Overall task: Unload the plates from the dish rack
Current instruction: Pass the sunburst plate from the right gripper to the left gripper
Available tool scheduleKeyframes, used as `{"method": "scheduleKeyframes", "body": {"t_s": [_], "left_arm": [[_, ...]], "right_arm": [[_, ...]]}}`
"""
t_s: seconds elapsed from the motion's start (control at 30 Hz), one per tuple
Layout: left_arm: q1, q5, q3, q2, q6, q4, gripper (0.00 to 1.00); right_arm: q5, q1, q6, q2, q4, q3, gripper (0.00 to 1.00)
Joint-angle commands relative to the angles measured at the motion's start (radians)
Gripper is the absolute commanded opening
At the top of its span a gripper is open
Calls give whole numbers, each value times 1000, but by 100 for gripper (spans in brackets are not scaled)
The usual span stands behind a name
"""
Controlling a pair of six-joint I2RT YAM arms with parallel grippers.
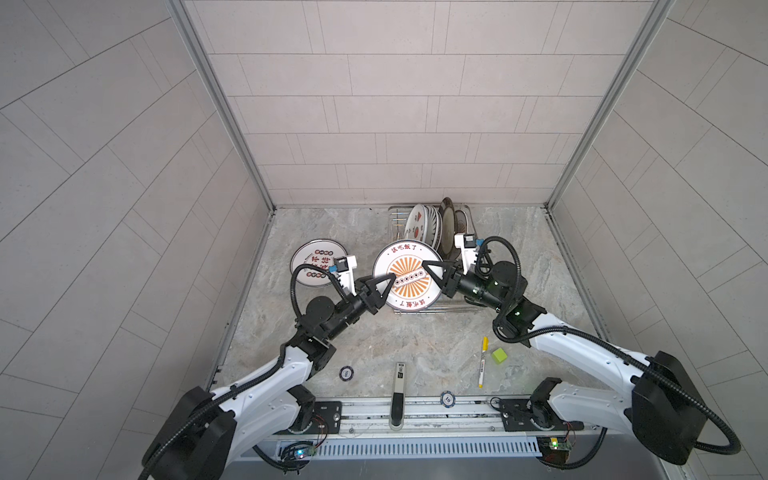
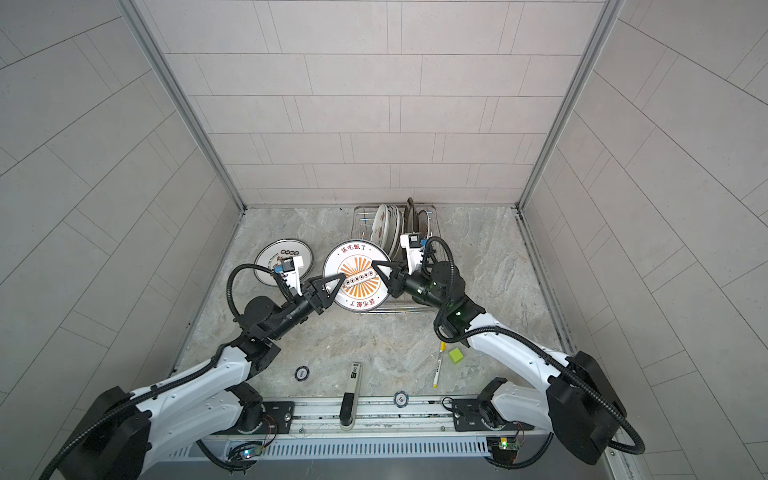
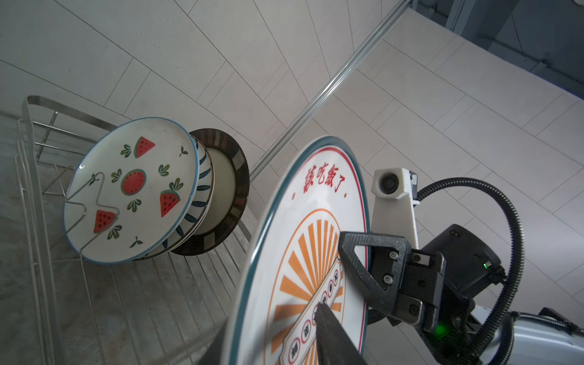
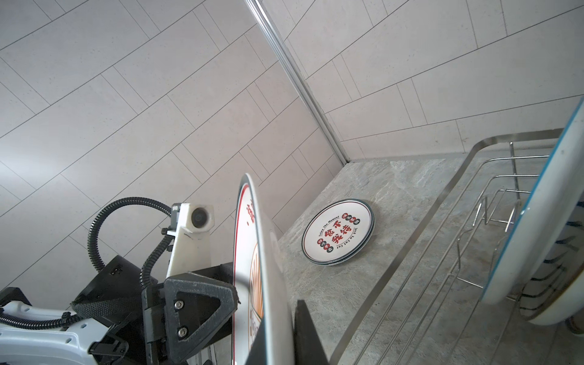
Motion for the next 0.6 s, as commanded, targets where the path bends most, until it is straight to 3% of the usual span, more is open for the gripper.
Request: {"method": "scheduleKeyframes", "body": {"t_s": [0.0,0.2,0.57], "left_arm": [[-4,64,-7,-16,-31,75,34],[-4,71,-32,-43,-32,43,19],[-2,25,-33,-35,-45,47,4]], "right_arm": [[-7,-8,7,19,53,49,0],[-27,-10,11,82,43,81,0],[30,7,-49,122,-56,110,17]]}}
